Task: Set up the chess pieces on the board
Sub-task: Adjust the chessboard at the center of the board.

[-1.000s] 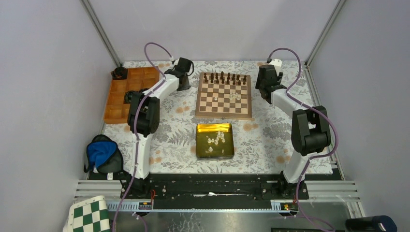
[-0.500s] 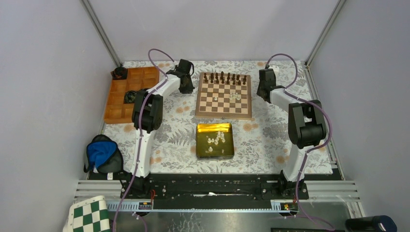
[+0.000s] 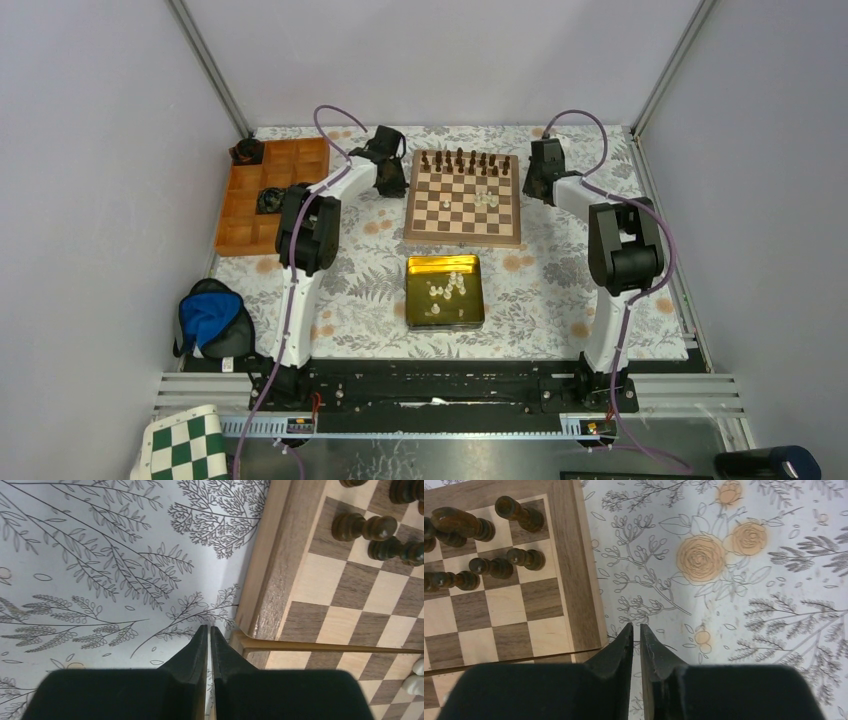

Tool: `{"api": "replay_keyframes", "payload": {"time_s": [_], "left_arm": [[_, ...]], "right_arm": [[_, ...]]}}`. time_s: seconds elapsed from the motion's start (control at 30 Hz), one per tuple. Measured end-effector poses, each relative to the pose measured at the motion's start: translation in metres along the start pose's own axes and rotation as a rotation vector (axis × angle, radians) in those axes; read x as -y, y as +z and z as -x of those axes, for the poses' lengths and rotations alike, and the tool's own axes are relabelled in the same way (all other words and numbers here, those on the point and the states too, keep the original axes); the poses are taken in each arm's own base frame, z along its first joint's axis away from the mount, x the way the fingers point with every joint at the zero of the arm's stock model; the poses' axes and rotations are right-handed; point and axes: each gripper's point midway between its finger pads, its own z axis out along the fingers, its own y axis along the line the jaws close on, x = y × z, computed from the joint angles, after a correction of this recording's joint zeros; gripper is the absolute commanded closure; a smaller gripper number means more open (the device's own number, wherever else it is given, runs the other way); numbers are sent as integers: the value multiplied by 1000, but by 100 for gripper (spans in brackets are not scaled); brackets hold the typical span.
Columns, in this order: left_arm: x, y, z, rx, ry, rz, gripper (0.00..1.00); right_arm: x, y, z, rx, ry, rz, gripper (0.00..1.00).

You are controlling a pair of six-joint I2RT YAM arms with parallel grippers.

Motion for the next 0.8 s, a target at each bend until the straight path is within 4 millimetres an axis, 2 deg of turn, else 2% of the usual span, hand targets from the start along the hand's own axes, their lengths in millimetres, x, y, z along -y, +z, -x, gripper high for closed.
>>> {"api": "replay_keyframes", "payload": {"time_s": [0.17, 0.37, 0.57, 0.8], "left_arm": [[7, 0, -5, -3, 2, -28, 91], [13, -1, -10, -2, 8, -50, 92], [12, -4, -16, 2, 7, -56, 93], [8, -8, -22, -2, 3, -52, 94]], "right_arm": [[-8, 11, -6, -28, 12, 24, 89], [-16, 19, -18, -78, 21, 62, 89], [-23, 23, -26, -108, 24, 95, 90], [-25, 23, -25, -115, 24, 104, 90]]}}
